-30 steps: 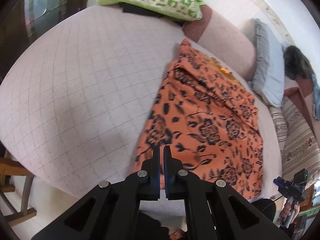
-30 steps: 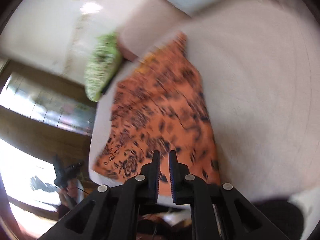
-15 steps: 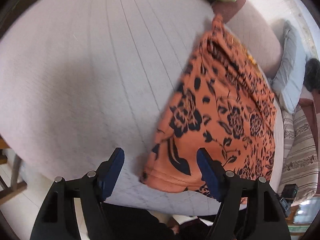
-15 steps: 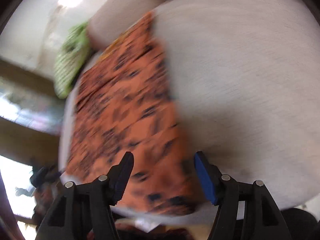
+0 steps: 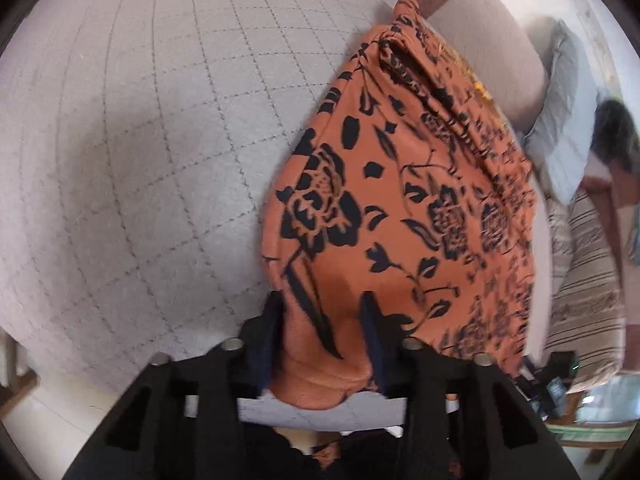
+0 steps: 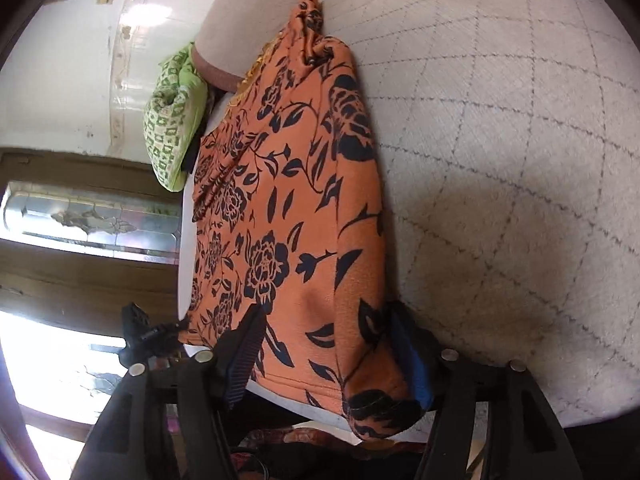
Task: Fold small clothes
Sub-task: 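Grasp the folded blouse edge with both tools and lift it toward the collar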
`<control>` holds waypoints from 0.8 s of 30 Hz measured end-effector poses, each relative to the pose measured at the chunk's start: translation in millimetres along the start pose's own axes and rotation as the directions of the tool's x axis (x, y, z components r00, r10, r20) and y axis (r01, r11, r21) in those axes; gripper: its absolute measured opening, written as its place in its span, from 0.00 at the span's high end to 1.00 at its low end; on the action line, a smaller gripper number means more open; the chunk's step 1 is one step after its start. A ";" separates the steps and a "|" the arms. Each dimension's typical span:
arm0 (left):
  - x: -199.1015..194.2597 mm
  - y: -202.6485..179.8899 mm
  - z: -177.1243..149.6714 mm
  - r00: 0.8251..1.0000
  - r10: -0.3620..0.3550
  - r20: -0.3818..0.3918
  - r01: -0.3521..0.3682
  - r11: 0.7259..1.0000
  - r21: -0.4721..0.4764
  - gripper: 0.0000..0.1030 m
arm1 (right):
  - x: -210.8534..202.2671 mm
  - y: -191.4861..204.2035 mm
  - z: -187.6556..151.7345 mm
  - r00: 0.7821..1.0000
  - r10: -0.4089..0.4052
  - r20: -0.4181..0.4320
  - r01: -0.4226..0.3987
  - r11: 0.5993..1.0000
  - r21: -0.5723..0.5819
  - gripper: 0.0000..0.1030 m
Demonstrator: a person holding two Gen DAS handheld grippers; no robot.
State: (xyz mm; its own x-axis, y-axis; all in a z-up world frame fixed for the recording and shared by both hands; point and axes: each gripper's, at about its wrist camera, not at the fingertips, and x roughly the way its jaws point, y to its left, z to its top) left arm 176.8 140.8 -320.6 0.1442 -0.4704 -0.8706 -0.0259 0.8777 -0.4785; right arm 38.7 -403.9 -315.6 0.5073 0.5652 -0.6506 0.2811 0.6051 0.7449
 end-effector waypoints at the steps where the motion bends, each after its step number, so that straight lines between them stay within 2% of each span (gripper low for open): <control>1: 0.3 -2.5 -0.5 1.000 0.011 0.003 -0.011 1.000 0.007 0.55 | 0.5 5.3 -1.8 1.000 -0.018 -0.003 0.018 0.999 -0.032 0.35; 2: 1.2 -5.5 -1.1 1.000 0.027 0.005 -0.027 0.999 0.020 0.56 | 2.5 10.8 -3.3 0.999 -0.043 0.000 0.043 0.997 -0.061 0.37; 3: 1.3 -9.4 -2.0 0.998 0.055 0.015 -0.056 0.998 0.039 0.61 | 2.6 14.6 -5.1 0.997 -0.072 0.008 0.072 0.994 -0.078 0.41; 4: 1.8 -12.0 -0.7 0.997 0.076 0.025 -0.077 0.996 0.047 0.84 | 3.4 18.3 -6.8 0.993 -0.114 0.014 0.115 0.989 -0.095 0.59; 5: 2.1 -11.5 -0.3 0.997 0.075 0.028 -0.076 0.996 0.040 0.91 | 5.8 21.0 -7.5 0.987 -0.159 0.004 0.158 0.981 -0.109 0.81; 6: 2.3 -9.4 1.3 0.998 0.055 0.027 -0.056 0.998 0.022 0.91 | 6.9 21.2 -7.8 0.986 -0.164 -0.012 0.162 0.982 -0.101 0.91; 8: -1.4 -6.9 2.0 0.998 0.045 0.046 -0.045 0.999 0.004 0.91 | 3.3 21.8 -7.4 0.993 -0.115 -0.017 0.114 0.991 -0.063 0.92; 10: -8.4 -8.4 2.1 0.997 0.025 0.074 -0.026 1.000 0.013 0.92 | -7.2 33.9 -6.6 0.999 -0.041 0.016 0.042 0.996 -0.080 0.92; 14: -35.6 -14.0 10.0 0.986 -0.094 0.141 0.093 0.996 0.009 0.92 | -34.6 65.0 2.6 0.995 0.055 0.080 -0.044 0.990 -0.135 0.92; 20: -75.5 -28.0 18.8 0.955 -0.184 0.235 0.180 0.983 0.039 0.92 | -68.3 90.2 18.6 0.962 0.220 0.160 -0.194 0.967 -0.165 0.93; 24: -99.9 -31.6 2.9 0.947 -0.179 0.267 0.159 0.983 0.096 0.92 | -84.3 94.4 16.7 0.945 0.273 0.179 -0.242 0.954 -0.179 0.93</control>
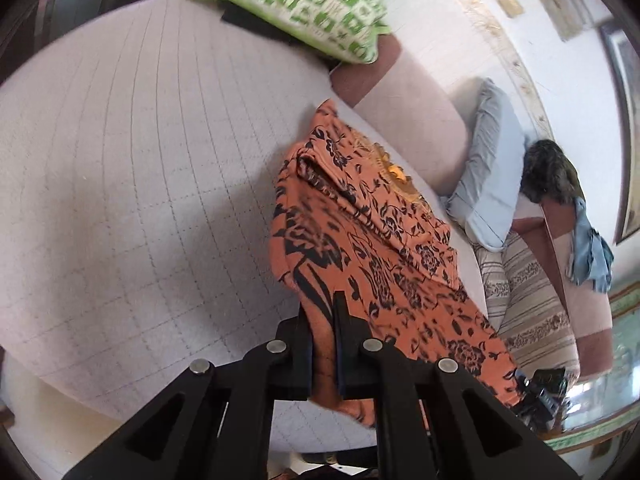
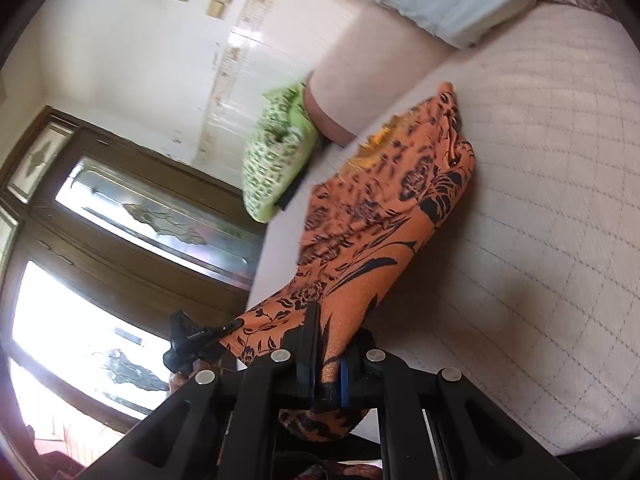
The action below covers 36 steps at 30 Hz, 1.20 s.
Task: Fold small clothes
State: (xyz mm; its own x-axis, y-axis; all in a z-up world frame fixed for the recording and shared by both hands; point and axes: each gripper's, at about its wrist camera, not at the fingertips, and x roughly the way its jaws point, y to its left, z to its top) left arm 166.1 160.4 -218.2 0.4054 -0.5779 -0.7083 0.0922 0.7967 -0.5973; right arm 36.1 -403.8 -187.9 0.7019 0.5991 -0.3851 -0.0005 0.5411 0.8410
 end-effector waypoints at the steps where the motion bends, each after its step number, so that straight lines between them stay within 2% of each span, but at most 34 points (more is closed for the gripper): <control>1: -4.2 1.1 -4.1 1.000 0.006 0.000 -0.006 1.000 0.007 0.92 | -4.4 -0.4 -1.0 1.000 0.011 0.002 -0.011 1.000 0.004 0.93; 6: 5.5 5.7 -1.6 1.000 0.004 -0.016 -0.004 0.999 -0.033 0.93 | -9.3 -8.9 -3.6 1.000 0.018 -0.004 -0.018 1.000 0.014 0.93; 10: 21.1 -0.8 24.1 1.000 0.009 -0.025 -0.010 0.999 -0.037 0.93 | 3.0 -12.7 15.9 0.999 0.039 -0.006 -0.039 0.999 0.033 0.93; 13: 42.6 -11.3 57.9 0.999 0.013 -0.039 -0.014 1.000 -0.025 0.93 | 22.2 -10.6 43.0 0.999 0.044 0.002 -0.044 0.999 0.028 0.93; 15: 61.8 -19.2 91.4 0.999 0.009 -0.047 -0.011 1.000 -0.027 0.93 | 39.0 -9.9 69.2 0.999 0.038 0.015 -0.038 0.999 0.028 0.93; 17: 82.7 -28.3 127.8 0.999 0.014 -0.047 -0.016 0.999 -0.032 0.98 | 61.2 -10.4 107.8 0.999 0.018 0.036 -0.019 0.999 0.029 0.93; 20: 116.5 -46.8 190.5 0.999 0.025 -0.021 -0.025 0.999 -0.027 0.99 | 92.4 -19.2 167.0 0.997 -0.015 0.076 0.011 0.999 0.047 0.93; 22: 149.2 -61.0 234.0 0.999 0.054 0.002 -0.054 0.999 -0.003 0.99 | 119.7 -33.1 210.6 0.993 -0.054 0.103 0.046 0.995 0.085 0.93; 25: 202.6 -61.7 280.9 0.992 0.121 0.025 -0.120 0.992 -0.024 0.99 | 166.2 -73.1 266.7 0.984 -0.130 0.121 0.106 0.976 0.188 0.93; 26: 217.5 -58.1 291.1 0.988 0.151 0.039 -0.149 0.988 -0.037 0.99 | 180.8 -90.1 279.4 0.982 -0.150 0.118 0.119 0.965 0.235 0.89; 28: 247.2 -45.9 306.2 0.978 0.205 0.047 -0.202 0.977 -0.073 0.99 | 211.8 -133.9 299.2 0.984 -0.165 0.075 0.125 0.919 0.373 0.89; 29: 251.1 -38.8 307.1 0.978 0.199 0.067 -0.191 0.976 -0.103 0.99 | 223.0 -151.4 303.9 0.984 -0.171 0.053 0.133 0.897 0.421 0.89; 30: 248.6 -33.7 305.1 0.980 0.174 0.092 -0.163 0.979 -0.121 0.99 | 236.9 -175.6 307.0 0.983 -0.184 0.017 0.154 0.865 0.477 0.88; 31: 241.0 -29.0 301.2 0.982 0.140 0.130 -0.123 0.984 -0.131 0.99 | 243.4 -188.0 307.1 0.984 -0.179 0.003 0.153 0.851 0.503 0.88; 33: 210.8 -21.4 286.7 0.968 0.091 0.232 -0.060 0.989 -0.136 0.98 | 244.9 -204.0 300.2 0.993 -0.101 0.061 0.055 0.854 0.517 0.88; 35: 179.3 -14.3 264.4 0.944 0.074 0.322 -0.026 0.988 -0.153 0.85 | 237.5 -198.0 299.3 0.991 -0.097 0.090 0.046 0.887 0.459 0.88; 36: 168.8 -12.7 250.9 0.940 0.114 0.322 -0.064 0.985 -0.163 0.56 | 230.4 -190.9 298.3 0.988 -0.103 0.113 0.047 0.907 0.418 0.88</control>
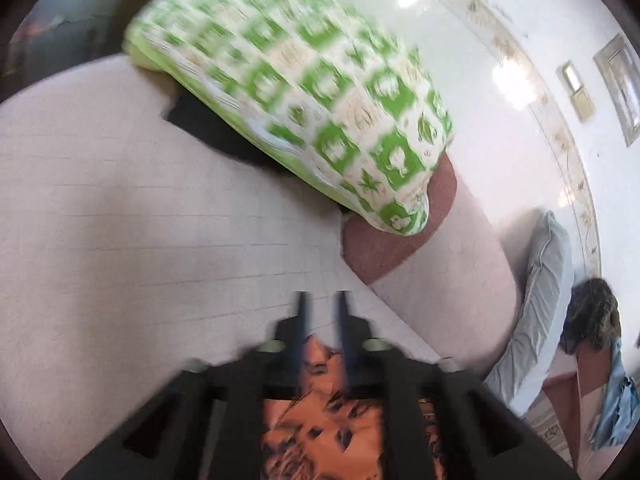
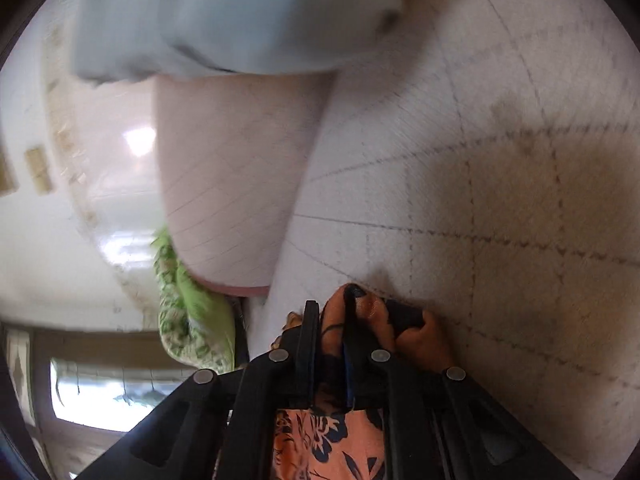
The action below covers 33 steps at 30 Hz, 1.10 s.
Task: Fold small clothes
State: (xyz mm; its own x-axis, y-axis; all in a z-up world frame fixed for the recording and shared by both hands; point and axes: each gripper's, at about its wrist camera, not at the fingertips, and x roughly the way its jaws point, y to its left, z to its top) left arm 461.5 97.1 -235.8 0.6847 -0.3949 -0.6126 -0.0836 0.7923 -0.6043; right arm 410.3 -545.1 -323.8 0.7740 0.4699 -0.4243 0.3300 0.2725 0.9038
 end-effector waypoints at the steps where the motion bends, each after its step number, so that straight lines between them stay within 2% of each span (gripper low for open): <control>1: -7.8 4.0 -9.2 0.999 0.047 -0.013 -0.047 0.999 0.002 0.26 | -6.4 3.0 -2.6 1.000 0.013 0.016 -0.013 1.000 -0.014 0.88; 2: -12.2 7.7 -17.5 0.998 0.066 -0.018 -0.066 0.998 -0.005 0.20 | -11.5 5.1 -5.0 0.999 0.024 0.023 -0.024 1.000 -0.016 0.88; 3: -14.7 11.8 -27.3 0.998 0.061 -0.025 -0.062 0.998 -0.014 0.20 | -14.6 6.6 -8.7 0.999 0.025 0.023 -0.025 1.000 -0.011 0.86; 5: -7.4 16.8 -38.6 0.992 0.071 -0.103 -0.071 0.997 0.001 0.19 | -20.5 13.2 -16.4 1.000 -0.017 0.004 0.017 1.000 -0.012 0.77; 6: 5.0 17.3 -40.7 0.982 0.100 -0.163 -0.099 0.995 0.012 0.19 | -24.2 18.2 -19.7 0.999 -0.039 0.002 0.039 0.999 -0.030 0.70; 7: 12.2 18.2 -39.7 0.974 0.113 -0.198 -0.112 0.994 0.014 0.19 | -29.9 24.1 -22.3 0.998 -0.060 0.007 0.060 0.997 -0.044 0.54; 8: 22.1 19.7 -40.1 0.964 0.129 -0.232 -0.130 0.991 0.011 0.19 | -36.8 28.2 -23.9 0.998 -0.053 0.021 0.054 0.997 -0.052 0.32; 9: 27.5 20.3 -42.8 0.960 0.143 -0.241 -0.147 0.989 0.001 0.19 | -45.2 29.5 -25.2 0.997 -0.034 0.063 0.037 0.998 -0.046 0.30; 11: 38.4 17.3 -38.1 0.965 0.135 -0.226 -0.139 0.990 -0.004 0.19 | -54.6 29.8 -27.6 0.994 0.007 0.108 -0.003 0.999 -0.035 0.30; 12: 45.3 13.8 -37.1 0.963 0.129 -0.235 -0.128 0.992 0.018 0.19 | -56.4 29.2 -28.5 0.994 0.019 0.105 -0.017 1.000 -0.023 0.30; 14: 65.2 1.2 -35.2 0.950 0.160 -0.270 -0.142 0.986 0.083 0.20 | -59.4 28.1 -33.1 0.994 0.054 0.098 -0.053 0.999 -0.005 0.30; 16: 77.4 -8.6 -36.6 0.940 0.179 -0.289 -0.145 0.980 0.136 0.22 | -69.0 32.6 -44.2 0.993 0.055 0.101 -0.051 0.998 -0.040 0.30; 17: 85.1 -14.8 -38.0 0.931 0.198 -0.308 -0.147 0.972 0.181 0.25 | -71.8 34.2 -50.9 0.995 0.045 0.093 -0.039 0.997 -0.059 0.30; 18: 89.0 -15.7 -39.7 0.922 0.216 -0.320 -0.153 0.966 0.210 0.39 | -74.0 36.6 -61.5 0.996 0.030 0.080 -0.023 0.996 -0.083 0.30; 19: 94.5 -18.6 -42.8 0.910 0.243 -0.336 -0.164 0.955 0.246 0.61 | -75.9 37.3 -68.6 0.997 0.018 0.072 -0.011 0.995 -0.098 0.30; 20: 99.7 -20.9 -46.8 0.895 0.275 -0.350 -0.182 0.944 0.276 0.70 | -78.5 37.9 -79.0 0.998 0.001 0.061 0.006 0.993 -0.121 0.30; 22: 105.5 -26.1 -47.8 0.886 0.307 -0.348 -0.201 0.929 0.310 0.85 | -81.6 37.4 -98.4 0.999 -0.027 0.042 0.033 0.987 -0.160 0.30; 25: 105.0 -32.8 -46.2 0.894 0.309 -0.323 -0.200 0.923 0.328 0.92 | -84.3 35.9 -121.3 0.996 -0.087 0.030 0.091 0.982 -0.164 0.30; 29: 92.8 -63.4 -26.2 0.925 0.307 -0.223 -0.198 0.892 0.406 0.93 | -90.2 42.7 -150.5 0.996 -0.088 0.018 0.089 0.976 -0.200 0.30; 30: 88.9 -74.2 -16.4 0.936 0.296 -0.188 -0.196 0.886 0.420 0.93 | -89.9 46.8 -157.6 0.995 -0.092 0.024 0.095 0.970 -0.224 0.30; 33: 86.2 -96.7 5.9 0.954 0.277 -0.117 -0.199 0.874 0.442 0.93 | -84.4 57.3 -168.3 0.991 -0.125 0.051 0.134 0.942 -0.307 0.30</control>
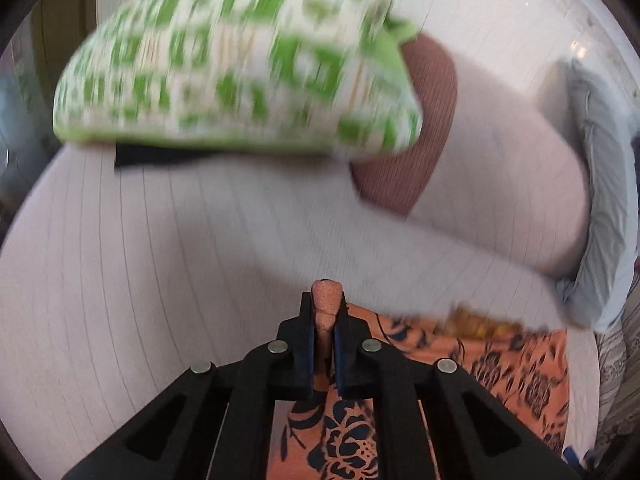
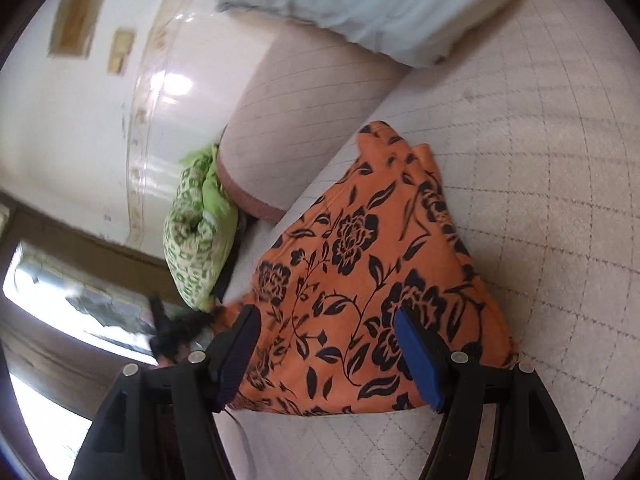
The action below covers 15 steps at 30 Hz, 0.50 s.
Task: Fold small clothes
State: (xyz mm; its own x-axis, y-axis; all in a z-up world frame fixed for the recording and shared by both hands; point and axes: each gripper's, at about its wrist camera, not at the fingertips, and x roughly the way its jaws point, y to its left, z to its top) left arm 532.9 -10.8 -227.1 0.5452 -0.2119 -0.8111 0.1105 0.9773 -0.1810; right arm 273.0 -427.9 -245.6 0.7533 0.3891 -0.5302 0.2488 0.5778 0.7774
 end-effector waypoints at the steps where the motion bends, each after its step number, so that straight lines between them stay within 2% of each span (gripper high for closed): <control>1: 0.7 -5.4 6.0 1.000 0.016 0.024 -0.016 1.000 0.009 0.93 | 2.9 3.0 -1.3 1.000 -0.009 0.000 0.009 1.000 -0.027 0.30; 4: 22.6 -7.1 16.7 0.996 0.082 0.036 -0.082 0.997 0.004 0.88 | 7.3 -1.2 -2.5 0.999 -0.041 0.002 0.041 0.998 -0.040 0.30; 5: 35.8 -9.3 15.9 0.993 0.114 0.022 -0.115 0.993 0.007 0.84 | 9.0 -5.7 -1.7 0.998 -0.058 -0.008 0.058 0.998 -0.032 0.30; 7: 54.7 -5.4 5.1 0.983 0.180 -0.040 -0.181 0.983 -0.008 0.67 | 15.2 -14.0 0.2 0.995 -0.100 -0.028 0.100 0.995 -0.011 0.30; 8: 58.6 0.3 -2.5 0.981 0.180 -0.068 -0.183 0.982 -0.037 0.66 | 16.5 -15.5 1.1 0.993 -0.116 -0.026 0.116 0.993 -0.015 0.30; 10: 49.2 14.0 -20.3 0.986 0.146 -0.079 -0.155 0.980 -0.123 0.66 | 14.8 -13.7 4.5 0.989 -0.149 -0.003 0.149 0.988 -0.049 0.30; 12: 18.0 20.8 -46.4 0.994 0.108 -0.012 -0.108 0.979 -0.175 0.65 | 11.9 -10.3 8.0 0.989 -0.150 0.017 0.151 0.986 -0.068 0.30; 15: -23.8 1.7 -97.4 0.990 0.140 0.034 -0.136 0.984 -0.112 0.49 | 6.5 -3.8 11.6 0.990 -0.134 0.043 0.137 0.987 -0.088 0.30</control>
State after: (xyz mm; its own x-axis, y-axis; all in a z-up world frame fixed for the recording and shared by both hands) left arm 439.1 -5.0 -262.3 0.5829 -0.0724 -0.8093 -0.0581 0.9898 -0.1303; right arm 284.0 -435.9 -248.0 0.7389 0.2768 -0.6144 0.2950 0.6868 0.6642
